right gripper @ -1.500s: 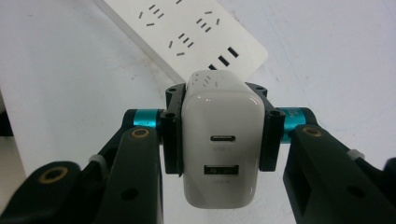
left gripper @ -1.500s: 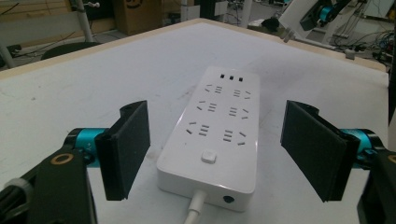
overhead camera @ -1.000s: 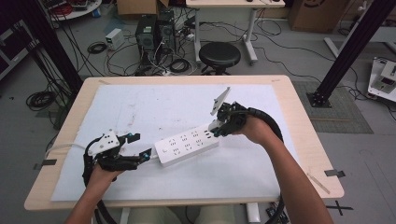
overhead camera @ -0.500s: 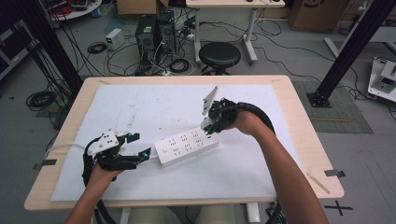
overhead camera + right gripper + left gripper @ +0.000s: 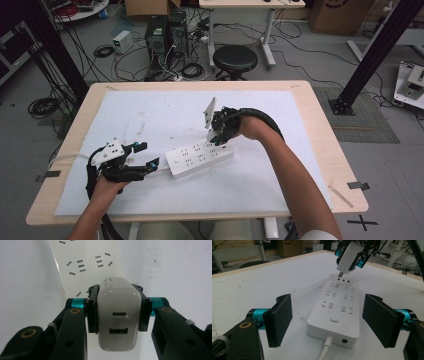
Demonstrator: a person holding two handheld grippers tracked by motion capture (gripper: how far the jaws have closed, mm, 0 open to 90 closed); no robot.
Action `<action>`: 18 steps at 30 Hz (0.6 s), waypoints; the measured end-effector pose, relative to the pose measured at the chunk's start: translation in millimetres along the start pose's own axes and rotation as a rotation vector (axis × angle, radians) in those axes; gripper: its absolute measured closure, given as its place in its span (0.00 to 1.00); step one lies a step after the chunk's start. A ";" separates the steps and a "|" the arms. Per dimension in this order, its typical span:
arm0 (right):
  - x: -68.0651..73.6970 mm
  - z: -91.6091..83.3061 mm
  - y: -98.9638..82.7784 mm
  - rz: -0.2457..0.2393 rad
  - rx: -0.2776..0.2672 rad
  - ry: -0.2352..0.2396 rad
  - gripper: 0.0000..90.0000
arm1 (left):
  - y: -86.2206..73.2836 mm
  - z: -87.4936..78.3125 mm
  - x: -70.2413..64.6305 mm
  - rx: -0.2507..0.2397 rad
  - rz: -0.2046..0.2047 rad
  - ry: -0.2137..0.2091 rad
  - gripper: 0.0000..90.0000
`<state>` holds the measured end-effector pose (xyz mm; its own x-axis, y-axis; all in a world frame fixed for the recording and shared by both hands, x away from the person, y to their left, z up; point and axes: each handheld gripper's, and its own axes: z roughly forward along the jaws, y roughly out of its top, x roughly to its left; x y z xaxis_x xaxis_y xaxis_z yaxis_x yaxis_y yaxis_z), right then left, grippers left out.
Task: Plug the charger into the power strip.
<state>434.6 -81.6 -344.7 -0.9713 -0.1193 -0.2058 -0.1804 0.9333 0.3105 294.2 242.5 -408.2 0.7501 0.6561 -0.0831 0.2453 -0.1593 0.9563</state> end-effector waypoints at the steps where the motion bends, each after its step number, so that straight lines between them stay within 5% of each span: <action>1: -0.5 1.2 0.7 -0.009 0.002 0.006 0.70 | -0.4 -0.2 0.4 0.002 0.000 0.000 0.27; 18: -4.6 22.2 17.1 -0.119 0.090 0.058 0.70 | -6.3 -2.9 5.0 0.002 -0.019 0.009 0.27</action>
<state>439.4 -57.6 -359.0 -0.9518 -0.2476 -0.1809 -0.2823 0.9379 0.2018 294.6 248.9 -413.9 0.7397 0.6656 -0.0986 0.2607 -0.1485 0.9539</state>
